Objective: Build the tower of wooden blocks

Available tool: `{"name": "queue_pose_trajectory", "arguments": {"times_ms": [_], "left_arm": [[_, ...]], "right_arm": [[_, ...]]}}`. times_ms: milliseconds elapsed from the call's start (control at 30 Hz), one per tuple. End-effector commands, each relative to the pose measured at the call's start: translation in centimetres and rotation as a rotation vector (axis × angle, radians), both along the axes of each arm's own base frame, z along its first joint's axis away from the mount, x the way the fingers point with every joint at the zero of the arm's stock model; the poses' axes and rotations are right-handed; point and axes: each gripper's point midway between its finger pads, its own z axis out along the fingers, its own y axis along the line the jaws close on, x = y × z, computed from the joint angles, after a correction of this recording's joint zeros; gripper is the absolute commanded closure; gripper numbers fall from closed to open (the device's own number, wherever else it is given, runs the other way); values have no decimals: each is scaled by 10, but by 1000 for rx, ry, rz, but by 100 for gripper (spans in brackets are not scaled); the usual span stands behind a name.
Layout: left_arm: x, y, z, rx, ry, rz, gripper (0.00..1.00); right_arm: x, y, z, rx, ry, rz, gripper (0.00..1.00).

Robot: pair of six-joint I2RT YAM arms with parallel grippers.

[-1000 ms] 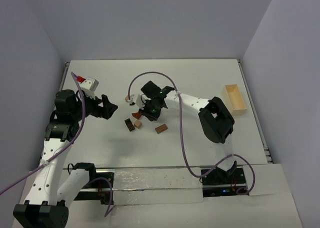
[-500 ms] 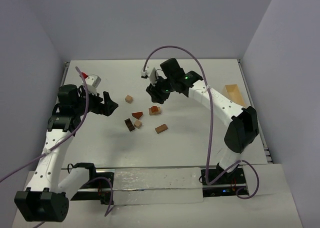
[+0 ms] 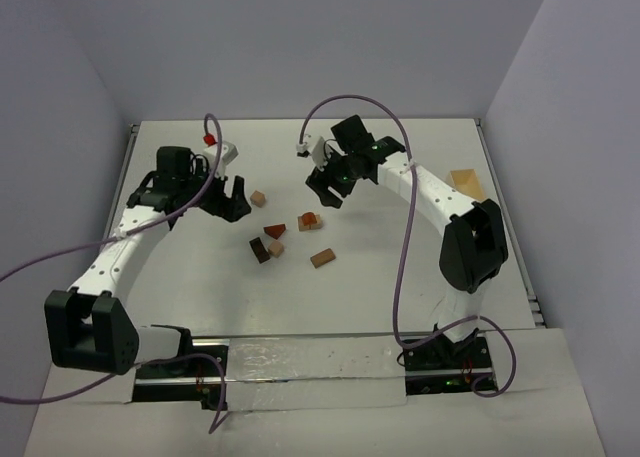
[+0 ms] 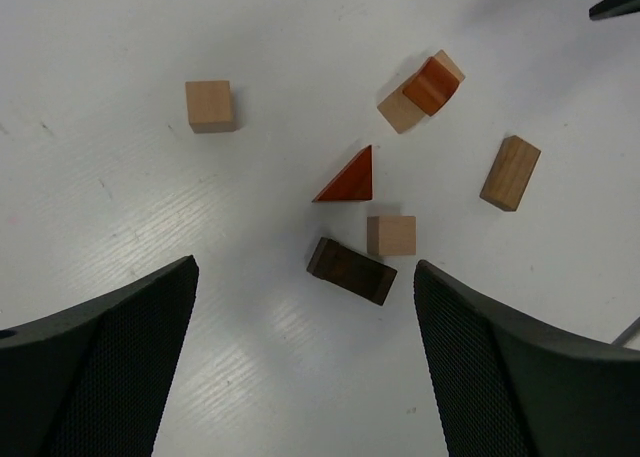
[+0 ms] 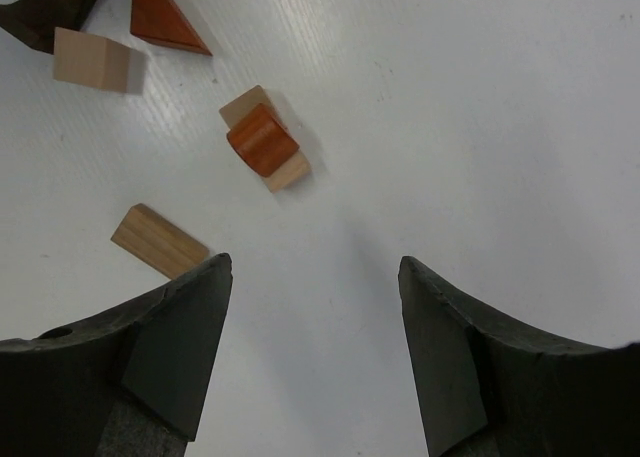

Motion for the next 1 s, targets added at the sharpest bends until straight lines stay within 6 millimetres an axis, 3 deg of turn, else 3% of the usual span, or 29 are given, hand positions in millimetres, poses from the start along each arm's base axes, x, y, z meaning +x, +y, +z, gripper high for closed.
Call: {"name": "queue_pose_trajectory", "arguments": {"times_ms": [0,200,467,833,967], "left_arm": [[17,-18,-4,101,-65,-34,7],[30,-32,-39,184,-24,-157,13],[14,-38,-72,216,40,-325,19],[-29,-39,-104,251,148,-421,6],[-36,-42,-111,261,163,-434,1]], "right_arm": [[11,-1,10,35,-5,-12,25],[4,-9,6,54,7,-27,25],[-5,-21,7,70,25,-44,25],[-8,-23,4,75,44,-58,24],[-7,-23,5,78,43,-64,22]]}}
